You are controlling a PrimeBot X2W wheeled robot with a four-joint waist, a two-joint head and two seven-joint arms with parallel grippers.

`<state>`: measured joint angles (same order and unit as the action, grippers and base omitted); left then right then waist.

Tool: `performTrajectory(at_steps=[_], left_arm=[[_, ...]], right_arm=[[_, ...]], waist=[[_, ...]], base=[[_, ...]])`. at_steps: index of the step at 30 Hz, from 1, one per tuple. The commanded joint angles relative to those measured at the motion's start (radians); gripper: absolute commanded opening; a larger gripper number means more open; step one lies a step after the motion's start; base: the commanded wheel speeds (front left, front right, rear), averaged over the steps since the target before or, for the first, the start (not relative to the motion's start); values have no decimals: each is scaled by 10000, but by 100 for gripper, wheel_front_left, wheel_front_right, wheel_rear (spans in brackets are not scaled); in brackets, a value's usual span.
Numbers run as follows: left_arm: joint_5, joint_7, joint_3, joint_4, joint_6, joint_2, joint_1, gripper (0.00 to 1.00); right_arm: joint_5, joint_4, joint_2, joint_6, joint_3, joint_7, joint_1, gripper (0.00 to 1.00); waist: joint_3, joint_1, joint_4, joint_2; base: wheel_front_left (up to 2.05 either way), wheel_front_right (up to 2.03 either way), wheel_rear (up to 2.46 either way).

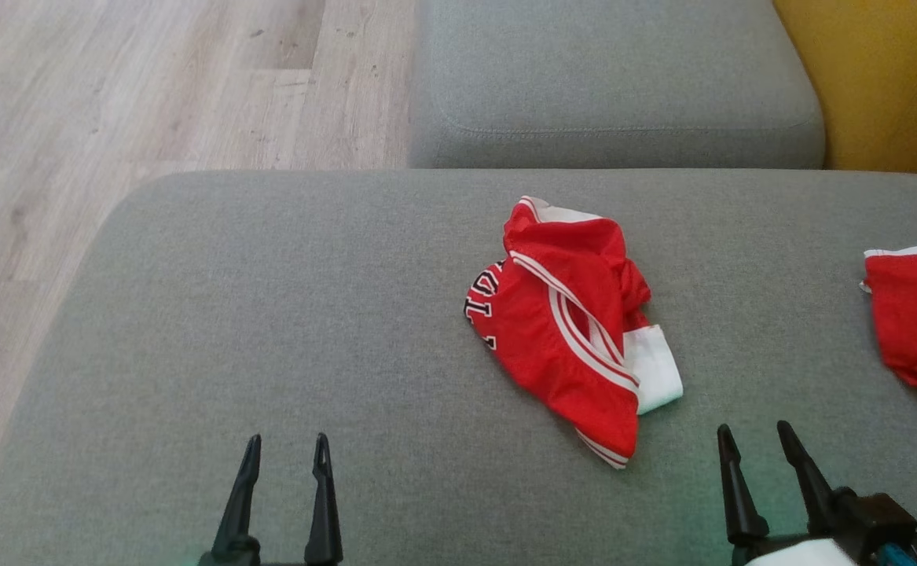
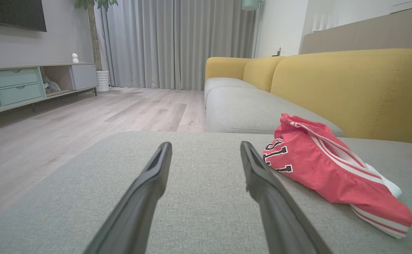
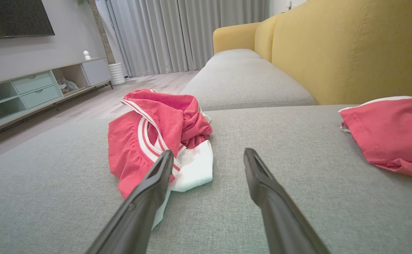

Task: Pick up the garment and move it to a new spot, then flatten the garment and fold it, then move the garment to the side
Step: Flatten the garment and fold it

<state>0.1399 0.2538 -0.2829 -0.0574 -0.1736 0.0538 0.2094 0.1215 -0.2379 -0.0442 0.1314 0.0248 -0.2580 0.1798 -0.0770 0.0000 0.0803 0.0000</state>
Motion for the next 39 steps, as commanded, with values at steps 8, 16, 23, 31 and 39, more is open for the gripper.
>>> performTrajectory(at_steps=[8,16,23,31,39], left_arm=[[95,80,114,171,-62,-35,-572,100],[-30,80,-1319,-1186,298,-35,-1482,100],[-54,80,-3227,-2652,431,-35,-3735,100],[505,-39,-5585,-5823,417,-35,-6449,100],[1714,-341,-6462,-7662,-217,-36,-7452,0]], right_arm=[[176,428,-61,-7,195,-38,-255,100],[-46,480,-61,-7,344,-38,-478,100],[-121,652,-182,-7,574,-38,-1071,100],[3,649,-195,-7,949,-38,-1735,100],[112,568,-136,-7,933,-38,-1928,100]], waist=[[87,0,-254,0],[597,0,-1334,0],[1523,0,-2746,0],[2559,0,-4064,0],[2850,0,-4495,0]], base=[[0,0,0],[0,0,0],[0,0,0],[0,0,0],[0,0,0]])
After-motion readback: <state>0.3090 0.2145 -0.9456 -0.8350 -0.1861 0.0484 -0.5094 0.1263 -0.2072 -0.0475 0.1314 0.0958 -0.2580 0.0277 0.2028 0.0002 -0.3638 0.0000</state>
